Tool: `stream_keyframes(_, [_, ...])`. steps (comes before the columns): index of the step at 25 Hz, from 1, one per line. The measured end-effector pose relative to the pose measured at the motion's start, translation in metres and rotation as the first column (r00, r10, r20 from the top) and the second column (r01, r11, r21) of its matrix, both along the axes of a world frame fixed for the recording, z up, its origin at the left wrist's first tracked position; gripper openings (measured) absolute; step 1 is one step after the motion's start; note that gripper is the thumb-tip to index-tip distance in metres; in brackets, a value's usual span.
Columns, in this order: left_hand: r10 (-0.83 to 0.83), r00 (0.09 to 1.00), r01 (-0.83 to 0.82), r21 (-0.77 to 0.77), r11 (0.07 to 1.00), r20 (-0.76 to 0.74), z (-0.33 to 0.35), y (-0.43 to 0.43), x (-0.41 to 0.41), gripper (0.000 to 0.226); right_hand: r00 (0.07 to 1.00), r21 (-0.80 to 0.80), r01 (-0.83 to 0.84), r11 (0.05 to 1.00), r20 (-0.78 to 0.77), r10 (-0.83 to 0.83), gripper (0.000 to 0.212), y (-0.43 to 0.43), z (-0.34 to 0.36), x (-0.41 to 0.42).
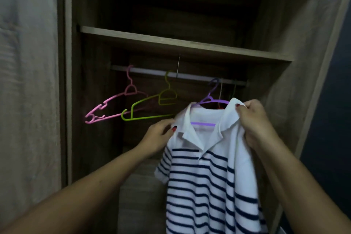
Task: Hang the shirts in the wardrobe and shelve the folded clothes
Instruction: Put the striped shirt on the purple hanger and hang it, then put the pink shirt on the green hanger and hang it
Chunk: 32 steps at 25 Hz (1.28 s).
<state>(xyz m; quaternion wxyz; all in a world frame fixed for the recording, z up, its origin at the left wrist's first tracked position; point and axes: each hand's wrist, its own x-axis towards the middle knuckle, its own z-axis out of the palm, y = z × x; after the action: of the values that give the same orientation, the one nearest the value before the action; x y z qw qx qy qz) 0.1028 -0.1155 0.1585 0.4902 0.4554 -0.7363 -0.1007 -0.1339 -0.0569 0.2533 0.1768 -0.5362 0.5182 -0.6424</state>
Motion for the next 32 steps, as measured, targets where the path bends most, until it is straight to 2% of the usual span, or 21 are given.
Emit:
stream_keyframes(2, [0.02, 0.999, -0.019, 0.03, 0.999, -0.038, 0.002, 0.001, 0.002, 0.037, 0.993, -0.055, 0.089, 0.995, -0.068, -0.092, 0.01, -0.018, 0.008, 0.009])
stream_keyframes(6, [0.064, 0.997, -0.061, 0.063, 0.996, -0.05, 0.005, 0.003, 0.017, 0.036, 0.957, -0.081, 0.184, 0.98, -0.212, -0.197, 0.024, -0.052, 0.013, 0.042])
stream_keyframes(10, [0.053, 0.995, -0.043, 0.119, 0.992, -0.083, 0.006, 0.012, 0.026, 0.035, 0.918, 0.002, 0.208, 0.978, -0.346, -0.194, 0.024, -0.078, -0.018, 0.061])
stream_keyframes(13, [0.05, 0.993, -0.033, 0.159, 0.987, -0.107, -0.002, 0.019, 0.035, 0.034, 0.89, -0.022, 0.189, 0.982, -0.419, -0.181, 0.025, -0.092, -0.046, 0.059])
stream_keyframes(16, [0.054, 0.995, -0.037, 0.184, 0.982, -0.088, -0.01, 0.033, 0.043, 0.036, 0.874, -0.118, 0.138, 0.983, -0.453, -0.177, 0.027, -0.094, -0.064, 0.055])
stream_keyframes(19, [0.057, 0.995, -0.041, 0.18, 0.983, -0.083, -0.017, 0.054, 0.049, 0.038, 0.891, -0.356, 0.081, 0.931, -0.393, -0.227, 0.028, -0.072, -0.073, 0.072])
stream_keyframes(21, [0.077, 0.991, -0.055, 0.198, 0.979, -0.107, -0.025, 0.075, 0.059, 0.037, 0.946, -0.408, -0.078, 0.91, -0.318, -0.062, 0.024, -0.049, -0.08, 0.103])
stream_keyframes(23, [0.124, 0.982, -0.091, 0.223, 0.971, -0.143, -0.036, 0.097, 0.074, 0.035, 0.946, -0.376, -0.236, 0.896, -0.301, 0.123, 0.022, -0.029, -0.091, 0.136])
stream_keyframes(24, [0.192, 0.969, -0.151, 0.237, 0.96, -0.158, -0.045, 0.116, 0.09, 0.034, 0.923, -0.34, -0.333, 0.879, -0.31, 0.229, 0.021, -0.017, -0.102, 0.162])
stream_keyframes(27, [0.313, 0.922, -0.241, 0.295, 0.925, -0.229, -0.058, 0.156, 0.129, 0.03, 0.857, -0.275, -0.496, 0.824, -0.31, 0.412, 0.021, 0.006, -0.123, 0.211])
stream_keyframes(30, [0.476, 0.815, -0.341, 0.391, 0.855, -0.33, -0.077, 0.222, 0.195, 0.027, 0.735, -0.184, -0.669, 0.72, -0.314, 0.601, 0.021, 0.047, -0.148, 0.292])
stream_keyframes(32, [0.571, 0.739, -0.415, 0.425, 0.804, -0.359, -0.091, 0.27, 0.247, 0.025, 0.668, -0.14, -0.733, 0.666, -0.335, 0.664, 0.017, 0.08, -0.164, 0.349])
